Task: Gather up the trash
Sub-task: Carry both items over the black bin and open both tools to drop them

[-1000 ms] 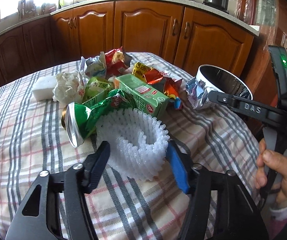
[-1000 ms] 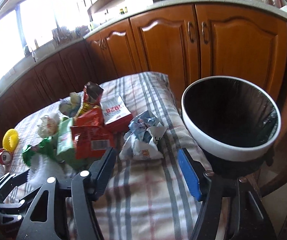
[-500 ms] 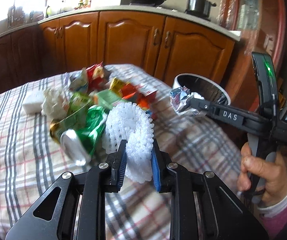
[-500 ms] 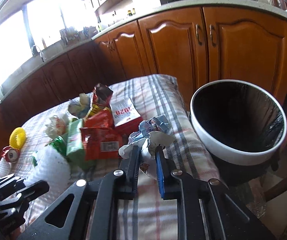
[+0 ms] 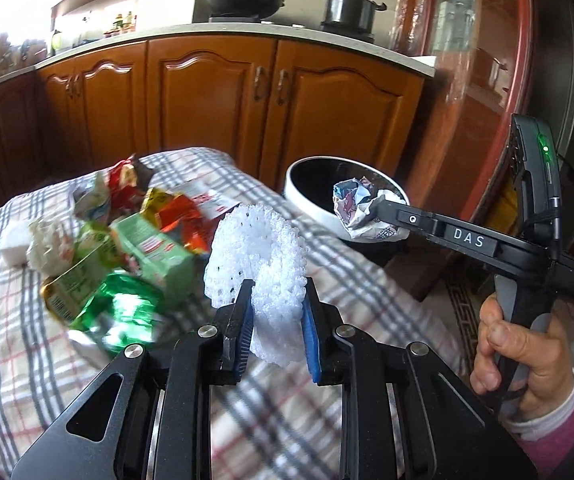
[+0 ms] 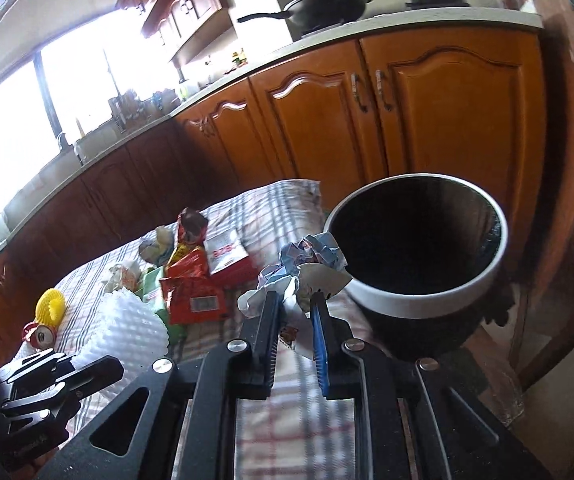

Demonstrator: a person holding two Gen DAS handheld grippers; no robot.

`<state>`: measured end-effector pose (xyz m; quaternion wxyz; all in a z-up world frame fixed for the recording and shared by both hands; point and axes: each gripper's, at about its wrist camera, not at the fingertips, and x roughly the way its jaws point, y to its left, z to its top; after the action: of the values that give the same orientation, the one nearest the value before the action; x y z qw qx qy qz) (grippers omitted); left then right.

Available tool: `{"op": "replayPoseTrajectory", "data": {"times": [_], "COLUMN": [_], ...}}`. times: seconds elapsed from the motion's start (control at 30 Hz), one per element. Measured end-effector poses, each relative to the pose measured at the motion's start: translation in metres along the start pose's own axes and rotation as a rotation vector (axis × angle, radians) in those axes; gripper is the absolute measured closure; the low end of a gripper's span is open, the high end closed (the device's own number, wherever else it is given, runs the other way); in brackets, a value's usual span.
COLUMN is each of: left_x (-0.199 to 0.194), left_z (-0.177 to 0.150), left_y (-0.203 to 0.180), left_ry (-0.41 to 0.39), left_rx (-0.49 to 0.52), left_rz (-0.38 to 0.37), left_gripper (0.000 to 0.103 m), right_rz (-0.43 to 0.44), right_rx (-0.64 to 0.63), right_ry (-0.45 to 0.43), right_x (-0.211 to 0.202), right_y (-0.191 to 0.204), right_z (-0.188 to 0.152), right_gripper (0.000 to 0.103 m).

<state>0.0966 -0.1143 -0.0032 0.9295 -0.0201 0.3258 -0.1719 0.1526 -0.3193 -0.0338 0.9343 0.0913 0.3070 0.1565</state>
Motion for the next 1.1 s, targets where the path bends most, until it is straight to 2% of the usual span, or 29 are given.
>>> {"op": "replayPoseTrajectory", "data": {"times": [0.23, 0.5, 0.7, 1.1], "left_x": [0.019, 0.056, 0.094, 0.165], "left_z": [0.015, 0.050, 0.079, 0.112], "left_y": [-0.018, -0.043, -0.052, -0.069], "left_ry": [0.006, 0.014, 0.049, 0.129], "left_rx": [0.024, 0.067, 0.055, 0.065], "left_rz": [-0.036, -0.076, -0.114, -0.110], "left_gripper": [0.083, 0.083, 0.083, 0.082], "right_rz": [-0.047, -0.086, -0.111, -0.126], "right_rx": [0.040, 0.072, 0.075, 0.076], "right_ry": [-0.027, -0.027, -0.020, 0.027], "right_x": [-0.011, -0.007, 0.006, 0.039], "right_y": [-0.032, -0.066, -0.087, -0.116], "right_z": [0.007, 0.020, 0.038, 0.064], "right_gripper": [0.087, 0.087, 0.087, 0.087]}}
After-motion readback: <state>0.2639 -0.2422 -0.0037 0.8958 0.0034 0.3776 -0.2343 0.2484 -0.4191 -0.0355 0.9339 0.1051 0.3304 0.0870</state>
